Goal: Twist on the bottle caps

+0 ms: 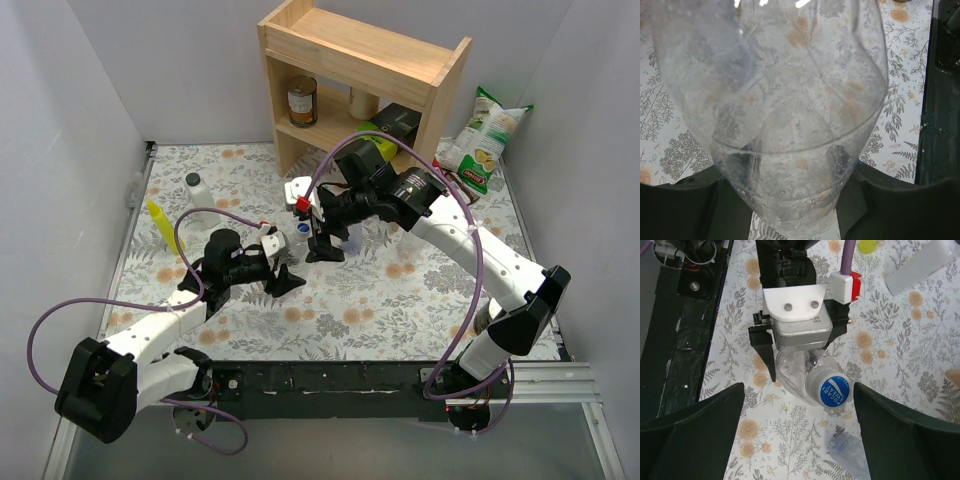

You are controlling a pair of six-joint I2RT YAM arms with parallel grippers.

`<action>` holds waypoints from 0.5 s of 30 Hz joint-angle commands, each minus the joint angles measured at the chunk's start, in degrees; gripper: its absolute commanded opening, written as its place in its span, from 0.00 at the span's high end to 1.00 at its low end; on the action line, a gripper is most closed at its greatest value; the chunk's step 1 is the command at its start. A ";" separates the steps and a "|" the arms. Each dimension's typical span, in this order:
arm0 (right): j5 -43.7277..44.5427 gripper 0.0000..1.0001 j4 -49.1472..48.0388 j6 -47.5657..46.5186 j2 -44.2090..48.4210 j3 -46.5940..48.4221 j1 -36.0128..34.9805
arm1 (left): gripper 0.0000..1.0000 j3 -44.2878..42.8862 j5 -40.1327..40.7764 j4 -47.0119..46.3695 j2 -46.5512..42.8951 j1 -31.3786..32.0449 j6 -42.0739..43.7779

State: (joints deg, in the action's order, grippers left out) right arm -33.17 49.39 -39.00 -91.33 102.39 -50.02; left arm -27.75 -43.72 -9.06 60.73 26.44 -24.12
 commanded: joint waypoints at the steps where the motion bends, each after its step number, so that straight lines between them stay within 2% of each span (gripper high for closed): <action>1: -2.87 0.04 0.18 -0.37 -0.25 0.44 -0.43 | 1.00 -1.87 -0.57 -0.87 -0.17 0.19 0.30; 15: -1.73 0.11 5.28 2.43 -0.43 -0.43 -0.43 | 1.00 -0.64 3.99 -7.02 0.27 -0.07 -3.73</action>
State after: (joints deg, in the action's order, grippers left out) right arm -34.13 49.91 -39.27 -91.98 102.39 -50.00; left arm -27.75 -42.63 -10.52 61.58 26.81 -25.34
